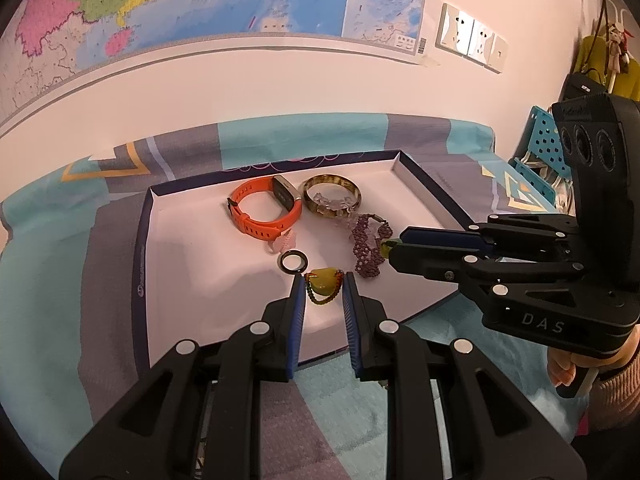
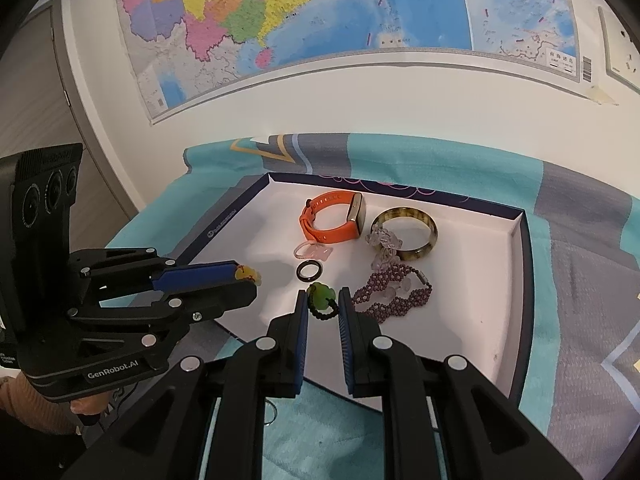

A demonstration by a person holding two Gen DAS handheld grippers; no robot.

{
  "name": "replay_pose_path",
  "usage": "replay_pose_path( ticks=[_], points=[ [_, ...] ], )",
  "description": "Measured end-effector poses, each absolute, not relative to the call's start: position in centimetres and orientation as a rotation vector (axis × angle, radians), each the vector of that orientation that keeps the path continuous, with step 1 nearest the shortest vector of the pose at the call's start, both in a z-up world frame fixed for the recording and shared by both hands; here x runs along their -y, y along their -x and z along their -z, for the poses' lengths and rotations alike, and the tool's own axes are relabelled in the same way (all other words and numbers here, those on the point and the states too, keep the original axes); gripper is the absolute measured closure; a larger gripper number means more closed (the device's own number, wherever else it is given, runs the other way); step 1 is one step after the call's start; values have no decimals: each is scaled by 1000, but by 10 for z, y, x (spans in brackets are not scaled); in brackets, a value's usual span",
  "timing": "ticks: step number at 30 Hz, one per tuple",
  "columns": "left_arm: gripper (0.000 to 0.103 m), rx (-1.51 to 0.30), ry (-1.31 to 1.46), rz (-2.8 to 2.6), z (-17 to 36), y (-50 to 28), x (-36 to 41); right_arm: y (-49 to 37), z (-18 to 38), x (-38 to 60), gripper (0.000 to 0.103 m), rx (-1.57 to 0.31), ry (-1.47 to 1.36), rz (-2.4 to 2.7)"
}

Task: Organize jewelry
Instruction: 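Carry the yellow pendant with the left tool into the tray while the right tool carries the green ring there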

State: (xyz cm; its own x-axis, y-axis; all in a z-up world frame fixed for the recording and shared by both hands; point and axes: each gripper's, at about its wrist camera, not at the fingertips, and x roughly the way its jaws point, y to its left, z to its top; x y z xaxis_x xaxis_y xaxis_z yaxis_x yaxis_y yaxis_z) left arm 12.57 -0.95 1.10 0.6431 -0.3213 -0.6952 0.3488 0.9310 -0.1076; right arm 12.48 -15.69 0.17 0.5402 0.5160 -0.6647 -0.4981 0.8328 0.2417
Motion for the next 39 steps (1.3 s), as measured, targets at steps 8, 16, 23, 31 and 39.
replay_pose_path(
  ticks=[8,16,23,31,39],
  points=[
    [84,-792,-46,370,-10,-133,11,-131,1,152,90,-808,-20,-603],
    [84,-801,-46,363,-8,-140,11,-139,5,150,90,-814,-18,-591],
    [84,-814,-43,357,-4,-145,11,-144,7,147,90,-821,-13,-586],
    [84,-826,-43,346,0,-151,12,-150,7,145,90,-824,-5,-580],
    [84,-846,-46,336,6,-159,13,-157,11,143,90,-838,0,-574]
  ],
)
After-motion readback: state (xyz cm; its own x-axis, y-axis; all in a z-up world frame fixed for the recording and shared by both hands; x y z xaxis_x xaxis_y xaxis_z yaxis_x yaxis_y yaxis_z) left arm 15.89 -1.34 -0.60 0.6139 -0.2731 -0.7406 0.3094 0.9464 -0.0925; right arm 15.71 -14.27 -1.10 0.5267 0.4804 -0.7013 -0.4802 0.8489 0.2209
